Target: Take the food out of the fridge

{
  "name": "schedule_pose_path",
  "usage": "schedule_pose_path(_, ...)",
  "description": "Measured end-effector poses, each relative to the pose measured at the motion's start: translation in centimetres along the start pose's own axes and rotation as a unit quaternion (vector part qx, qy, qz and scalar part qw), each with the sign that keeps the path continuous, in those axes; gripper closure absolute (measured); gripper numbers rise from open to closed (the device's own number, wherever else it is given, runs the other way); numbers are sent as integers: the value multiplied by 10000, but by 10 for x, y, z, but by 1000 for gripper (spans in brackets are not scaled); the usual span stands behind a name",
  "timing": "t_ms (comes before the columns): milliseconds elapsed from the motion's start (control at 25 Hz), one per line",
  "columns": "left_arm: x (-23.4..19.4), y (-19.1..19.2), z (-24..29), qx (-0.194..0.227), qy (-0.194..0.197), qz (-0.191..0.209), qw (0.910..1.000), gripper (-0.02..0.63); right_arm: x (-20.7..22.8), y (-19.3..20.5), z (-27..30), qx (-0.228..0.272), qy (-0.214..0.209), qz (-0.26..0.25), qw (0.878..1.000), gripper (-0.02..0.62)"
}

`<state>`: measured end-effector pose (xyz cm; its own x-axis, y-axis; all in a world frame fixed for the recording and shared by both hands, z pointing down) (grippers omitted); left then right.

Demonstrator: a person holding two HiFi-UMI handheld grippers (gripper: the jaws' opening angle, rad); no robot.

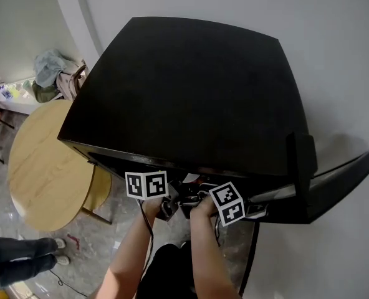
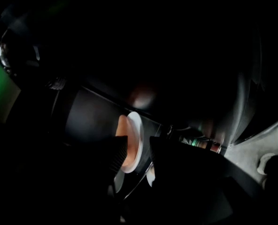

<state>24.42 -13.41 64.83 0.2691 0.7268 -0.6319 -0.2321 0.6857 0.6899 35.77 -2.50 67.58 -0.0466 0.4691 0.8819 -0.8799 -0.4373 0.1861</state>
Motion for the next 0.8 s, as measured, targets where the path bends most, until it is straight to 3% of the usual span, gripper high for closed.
schedule_pose_path(160,-8,3,11,-374,-39,-476,9982,595,2,-3,0,159,61,315,9994,463)
schedule_pose_path(320,-9,9,7,-393,-54,-659,9970,574,4,-7,-4,332,287,465,9980,463)
schedule_pose_path(520,-9,17,1,-375,-56,-856,9956,560,4,-1,3,169,103,530,9984,468)
schedule_pose_path(640,-10,21,-1,-398,-60,-1003,9941,561,5,0,8,220,122,815,9964,506)
schedule_pose_path(680,-10,23,-1,-412,-63,-1056,9935,561,7,1,8,246,134,876,9958,557)
schedule_pose_path(800,-12,27,-3,-466,-82,-1222,9914,563,9,2,8,284,-15,1019,9944,572)
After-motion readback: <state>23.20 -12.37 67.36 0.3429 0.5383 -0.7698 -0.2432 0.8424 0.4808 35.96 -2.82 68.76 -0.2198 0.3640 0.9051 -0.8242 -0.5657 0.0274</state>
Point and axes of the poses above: the fingertips, and each gripper's own axes: z forward along the fingers, x to its right, y out of its underside, the point moved 6 cm from there along -z, backward along the fingers, and after that the axes turned 10 degrees about z, right-handed, at the moved point
